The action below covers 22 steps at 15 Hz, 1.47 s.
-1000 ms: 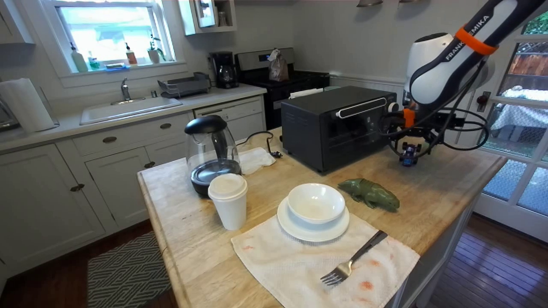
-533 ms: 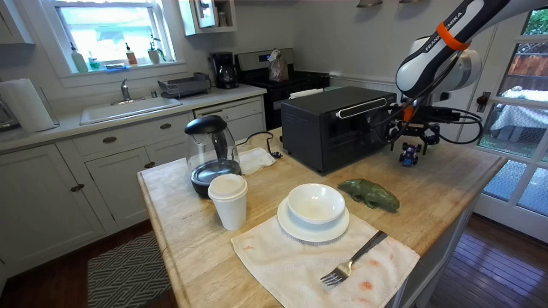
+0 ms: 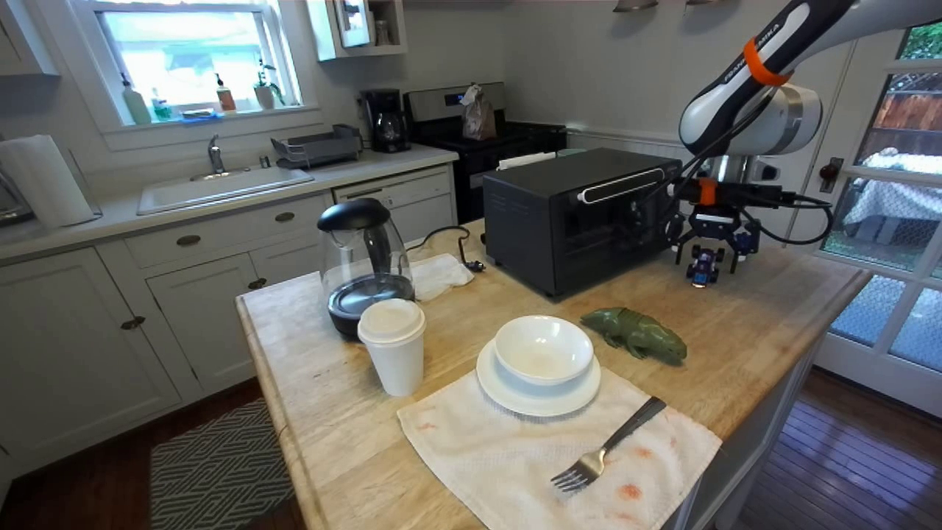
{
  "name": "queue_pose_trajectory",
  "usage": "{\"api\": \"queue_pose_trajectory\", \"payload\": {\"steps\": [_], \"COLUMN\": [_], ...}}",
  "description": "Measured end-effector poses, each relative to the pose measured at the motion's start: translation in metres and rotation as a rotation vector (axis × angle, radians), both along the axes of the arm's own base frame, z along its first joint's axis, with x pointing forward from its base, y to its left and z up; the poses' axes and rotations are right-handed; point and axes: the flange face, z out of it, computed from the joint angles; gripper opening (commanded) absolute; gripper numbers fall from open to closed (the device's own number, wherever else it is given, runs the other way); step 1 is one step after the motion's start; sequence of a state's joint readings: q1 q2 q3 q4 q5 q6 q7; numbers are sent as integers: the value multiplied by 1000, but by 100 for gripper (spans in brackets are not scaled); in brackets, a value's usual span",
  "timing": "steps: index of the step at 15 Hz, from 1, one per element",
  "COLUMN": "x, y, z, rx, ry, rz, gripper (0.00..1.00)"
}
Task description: Turn the toy car upside down
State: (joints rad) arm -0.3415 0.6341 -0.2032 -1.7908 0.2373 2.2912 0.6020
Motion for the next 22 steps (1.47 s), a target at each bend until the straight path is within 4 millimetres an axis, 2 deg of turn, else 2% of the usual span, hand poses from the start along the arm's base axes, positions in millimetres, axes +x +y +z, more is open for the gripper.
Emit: {"api": "queue_pose_trajectory", "payload": {"steps": [5,8,10,14,20,21,22], "x": [-1,0,0,2,6,8,9], "y": [-14,-18,-21,-26,-26,-24,-21], "z": [-2,-4,-6,-11,-14,-13,-13], "rx": [87,136,163,203,217,214,211], "ry": [18,31,41,52,60,62,65], "rz": [-35,-59,-73,-94,-101,-105,-108], "gripper": [99,93,79,45,4,47,43]}}
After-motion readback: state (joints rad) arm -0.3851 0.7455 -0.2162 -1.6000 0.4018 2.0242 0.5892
